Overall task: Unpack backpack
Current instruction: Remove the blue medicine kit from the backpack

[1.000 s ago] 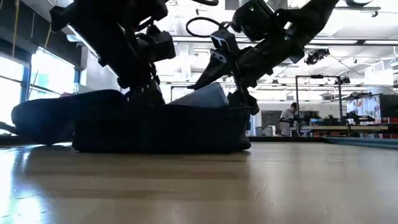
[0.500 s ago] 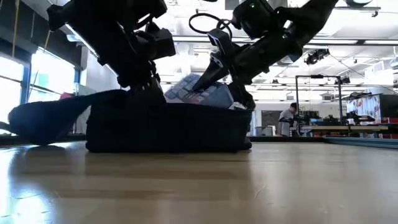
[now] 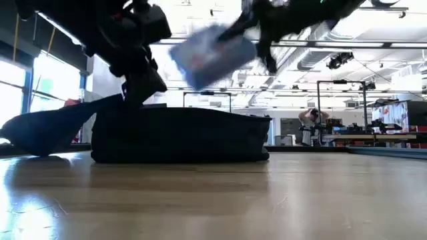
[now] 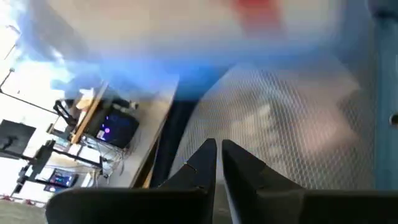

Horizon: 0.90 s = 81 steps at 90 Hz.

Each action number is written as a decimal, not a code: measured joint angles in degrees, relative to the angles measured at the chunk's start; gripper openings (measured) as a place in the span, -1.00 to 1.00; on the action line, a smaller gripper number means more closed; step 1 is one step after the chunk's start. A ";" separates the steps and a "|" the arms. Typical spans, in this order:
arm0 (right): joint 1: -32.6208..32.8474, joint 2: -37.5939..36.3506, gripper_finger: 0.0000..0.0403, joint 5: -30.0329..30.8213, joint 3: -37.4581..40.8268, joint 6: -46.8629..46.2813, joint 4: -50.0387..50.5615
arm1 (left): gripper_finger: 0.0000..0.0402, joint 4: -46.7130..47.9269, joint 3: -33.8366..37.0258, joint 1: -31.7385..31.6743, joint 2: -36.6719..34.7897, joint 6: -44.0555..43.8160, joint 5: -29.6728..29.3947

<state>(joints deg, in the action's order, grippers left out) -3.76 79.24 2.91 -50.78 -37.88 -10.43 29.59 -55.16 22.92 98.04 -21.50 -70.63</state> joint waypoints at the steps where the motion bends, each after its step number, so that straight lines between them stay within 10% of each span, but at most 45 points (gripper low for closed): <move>1: -0.01 -0.69 -0.24 0.55 0.00 0.37 0.52 | -0.97 0.14 0.00 -0.04 0.00 -0.21 0.00; 39: -12.24 -19.49 -0.24 18.64 1.24 -0.53 44.25 | -0.97 1.00 0.00 -0.18 -0.04 -1.46 1.14; 81: -35.68 -16.42 0.00 -8.30 23.95 -4.13 10.93 | -0.97 0.59 0.00 -0.46 -0.07 -1.41 2.80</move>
<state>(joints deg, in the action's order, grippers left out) -39.44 62.82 -5.39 -26.83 -42.01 0.49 30.18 -55.16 22.46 97.97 -22.92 -67.83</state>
